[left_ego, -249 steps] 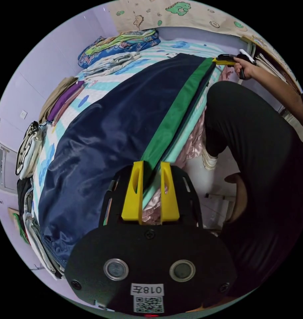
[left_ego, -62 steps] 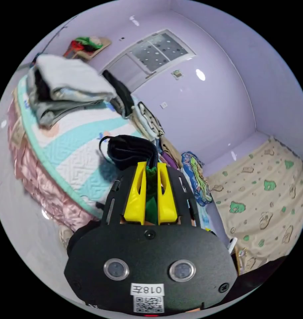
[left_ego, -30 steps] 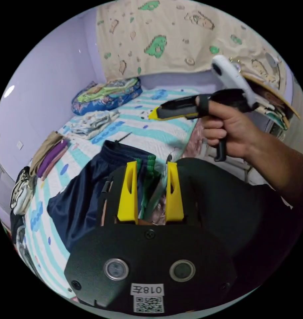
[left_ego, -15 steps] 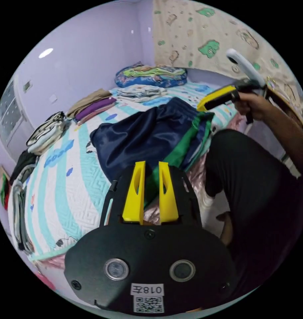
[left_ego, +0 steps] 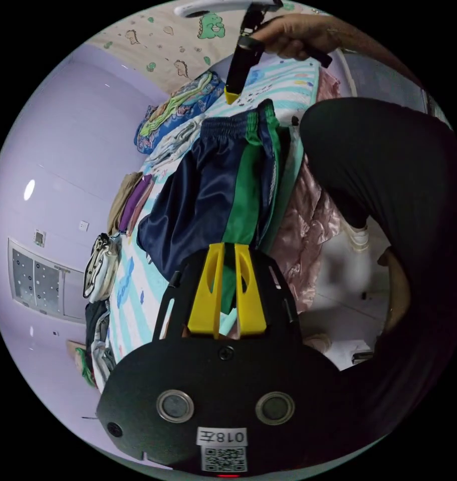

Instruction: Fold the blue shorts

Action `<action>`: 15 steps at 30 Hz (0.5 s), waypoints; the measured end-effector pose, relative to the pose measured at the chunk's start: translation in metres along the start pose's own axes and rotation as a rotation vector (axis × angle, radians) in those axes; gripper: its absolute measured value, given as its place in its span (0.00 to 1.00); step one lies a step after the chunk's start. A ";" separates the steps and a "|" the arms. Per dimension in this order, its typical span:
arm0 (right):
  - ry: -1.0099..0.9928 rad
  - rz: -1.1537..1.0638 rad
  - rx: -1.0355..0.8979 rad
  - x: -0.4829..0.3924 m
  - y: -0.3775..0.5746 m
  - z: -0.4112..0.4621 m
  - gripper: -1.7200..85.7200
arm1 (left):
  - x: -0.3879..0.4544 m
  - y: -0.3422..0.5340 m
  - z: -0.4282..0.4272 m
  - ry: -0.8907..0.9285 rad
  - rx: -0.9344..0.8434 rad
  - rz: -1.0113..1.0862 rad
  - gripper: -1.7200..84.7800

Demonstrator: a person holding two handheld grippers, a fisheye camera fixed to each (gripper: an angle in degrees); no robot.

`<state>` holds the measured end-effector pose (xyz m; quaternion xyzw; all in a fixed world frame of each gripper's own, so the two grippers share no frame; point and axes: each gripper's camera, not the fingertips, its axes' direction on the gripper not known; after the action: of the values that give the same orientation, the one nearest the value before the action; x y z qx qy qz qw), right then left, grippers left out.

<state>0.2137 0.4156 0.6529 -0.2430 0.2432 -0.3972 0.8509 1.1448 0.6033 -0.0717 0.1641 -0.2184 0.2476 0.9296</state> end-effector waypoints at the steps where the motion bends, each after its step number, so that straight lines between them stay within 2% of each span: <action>1: 0.002 0.006 -0.002 0.002 -0.001 0.000 0.06 | -0.002 0.005 -0.007 0.018 0.038 -0.013 0.08; 3: -0.034 0.020 -0.080 0.010 -0.005 0.017 0.13 | -0.005 0.013 -0.014 0.057 0.091 -0.033 0.10; 5: -0.090 0.030 -0.136 0.013 -0.008 0.033 0.14 | -0.009 0.020 -0.010 0.109 0.090 -0.054 0.13; 9: -0.023 0.029 -0.120 0.003 -0.012 0.050 0.08 | -0.008 0.031 0.012 0.120 0.024 -0.085 0.13; 15: -0.042 0.008 -0.076 -0.001 -0.032 0.042 0.03 | 0.007 0.050 0.042 0.013 -0.047 -0.077 0.05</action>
<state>0.2210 0.4075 0.7049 -0.2825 0.2414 -0.3788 0.8476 1.1098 0.6296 -0.0224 0.1488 -0.2117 0.2077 0.9434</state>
